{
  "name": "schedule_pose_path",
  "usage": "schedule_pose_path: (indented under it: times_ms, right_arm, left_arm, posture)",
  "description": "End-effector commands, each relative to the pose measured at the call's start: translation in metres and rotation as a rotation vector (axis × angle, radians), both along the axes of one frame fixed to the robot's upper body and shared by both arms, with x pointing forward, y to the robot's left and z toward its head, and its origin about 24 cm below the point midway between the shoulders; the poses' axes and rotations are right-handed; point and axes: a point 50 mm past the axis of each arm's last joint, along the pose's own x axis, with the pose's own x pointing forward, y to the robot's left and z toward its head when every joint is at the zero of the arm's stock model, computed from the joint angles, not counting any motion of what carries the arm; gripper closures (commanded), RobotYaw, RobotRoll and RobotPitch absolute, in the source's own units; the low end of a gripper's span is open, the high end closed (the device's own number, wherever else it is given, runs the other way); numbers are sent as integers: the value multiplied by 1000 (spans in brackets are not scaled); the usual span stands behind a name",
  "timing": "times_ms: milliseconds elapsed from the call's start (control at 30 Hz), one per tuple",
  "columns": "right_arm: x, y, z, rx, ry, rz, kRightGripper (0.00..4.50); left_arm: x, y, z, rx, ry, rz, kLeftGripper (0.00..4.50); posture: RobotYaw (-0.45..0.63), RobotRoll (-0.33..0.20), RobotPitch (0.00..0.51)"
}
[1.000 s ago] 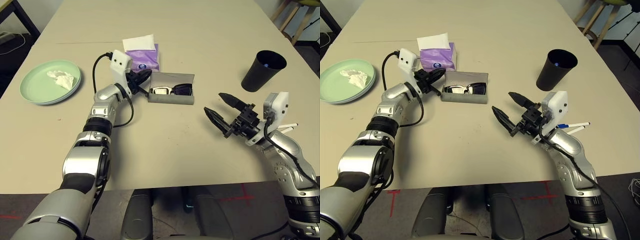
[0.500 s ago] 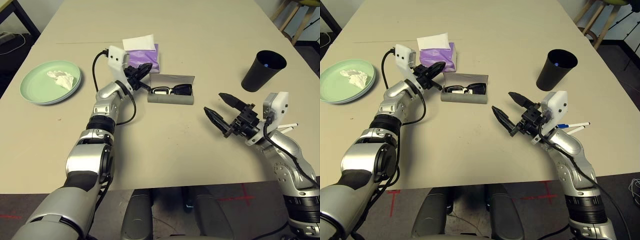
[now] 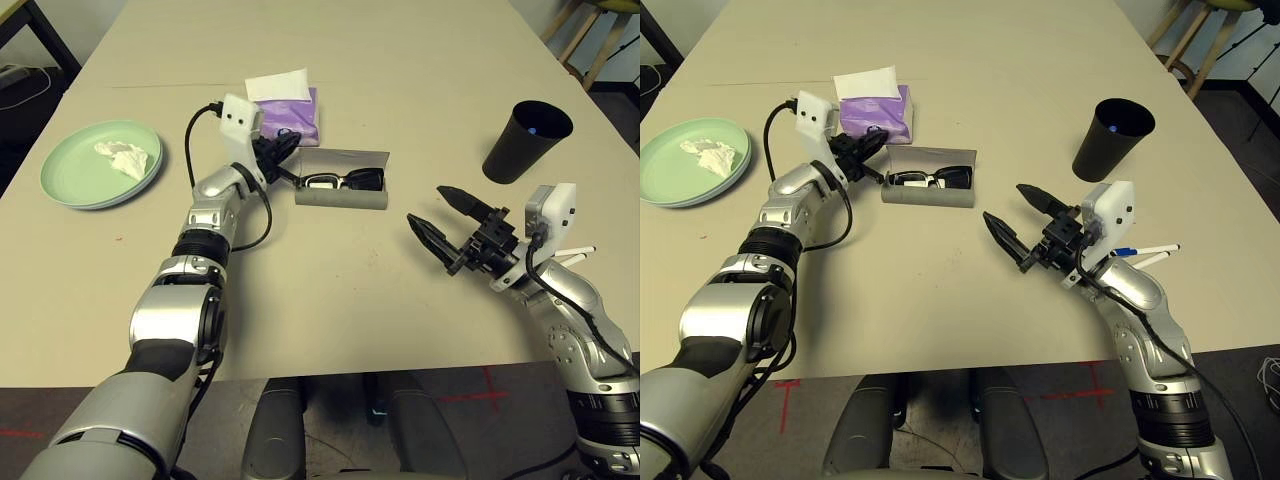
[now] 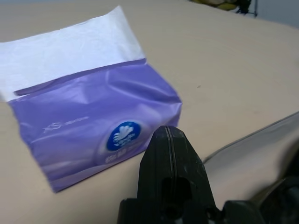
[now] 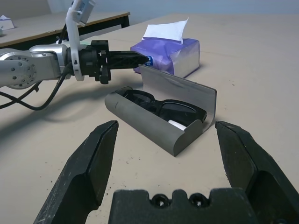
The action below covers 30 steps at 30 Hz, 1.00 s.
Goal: Organize and tidy the items on the table.
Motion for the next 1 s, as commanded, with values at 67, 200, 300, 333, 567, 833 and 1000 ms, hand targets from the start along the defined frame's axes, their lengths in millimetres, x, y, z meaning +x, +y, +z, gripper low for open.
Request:
schedule_pose_path:
  times_ms: [67,200,300,333,567,833,1000]
  right_arm:
    - [-2,3,-1,-8,1,11,0]
    - [-2,2,-1,-7,-1,9,0]
    - [-2,2,-2,-7,-1,6,0]
    - [-2,2,-1,-7,-1,6,0]
    - [-1,4,0,-5,-7,3,0]
    - [1,3,4,-6,-19,-3,0]
    - [1,4,4,-5,-21,1,0]
  left_arm:
    - [1,-4,0,28,-1,-23,4493]
    - [-2,-10,5,-29,-20,-106,4493]
    - [-3,-11,5,-50,-24,-147,4493]
    - [-4,-12,6,-58,-30,-164,4493]
    - [-12,-18,2,-31,-17,-329,4493]
    - [-23,-13,-20,73,125,-456,4493]
    - [-18,-13,-6,-39,63,-403,4493]
  posture:
    - [77,0,224]
    - [75,0,223]
    - [73,0,222]
    - [73,0,222]
    - [74,0,222]
    - [73,0,218]
    - [79,0,212]
